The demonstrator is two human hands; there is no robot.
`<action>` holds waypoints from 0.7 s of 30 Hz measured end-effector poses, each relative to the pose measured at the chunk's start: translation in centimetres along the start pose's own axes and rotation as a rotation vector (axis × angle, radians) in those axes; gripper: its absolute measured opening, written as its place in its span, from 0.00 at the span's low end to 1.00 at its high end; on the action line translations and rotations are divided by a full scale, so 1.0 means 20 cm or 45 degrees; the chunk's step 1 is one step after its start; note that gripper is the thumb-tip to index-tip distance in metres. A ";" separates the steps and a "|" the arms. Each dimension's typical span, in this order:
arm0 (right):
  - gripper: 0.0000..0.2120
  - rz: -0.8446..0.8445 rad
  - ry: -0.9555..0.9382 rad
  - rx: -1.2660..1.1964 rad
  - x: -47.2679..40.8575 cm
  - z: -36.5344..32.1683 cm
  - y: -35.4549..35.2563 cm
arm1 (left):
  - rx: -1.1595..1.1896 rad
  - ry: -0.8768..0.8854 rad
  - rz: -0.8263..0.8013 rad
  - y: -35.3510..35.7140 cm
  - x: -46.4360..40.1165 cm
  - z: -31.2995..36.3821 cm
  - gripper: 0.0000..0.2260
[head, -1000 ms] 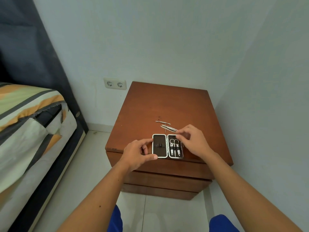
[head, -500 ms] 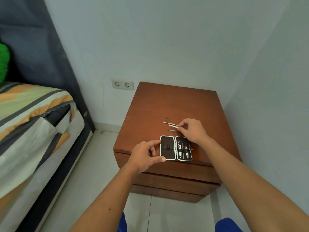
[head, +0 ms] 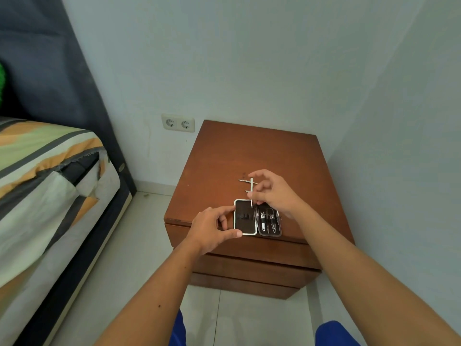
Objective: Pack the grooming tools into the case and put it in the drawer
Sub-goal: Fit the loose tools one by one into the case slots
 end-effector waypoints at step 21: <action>0.20 0.064 0.032 0.394 -0.01 0.11 0.09 | 0.002 -0.006 0.015 0.00 0.00 0.00 0.32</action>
Point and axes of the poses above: each hand's wrist, its own x-axis away from the middle knuckle, its own y-axis out of the palm, z = x × y, the point moved 5 cm from there along -x, towards the middle knuckle, and after that the axes turned 11 degrees about -z, right-handed, at the moved point
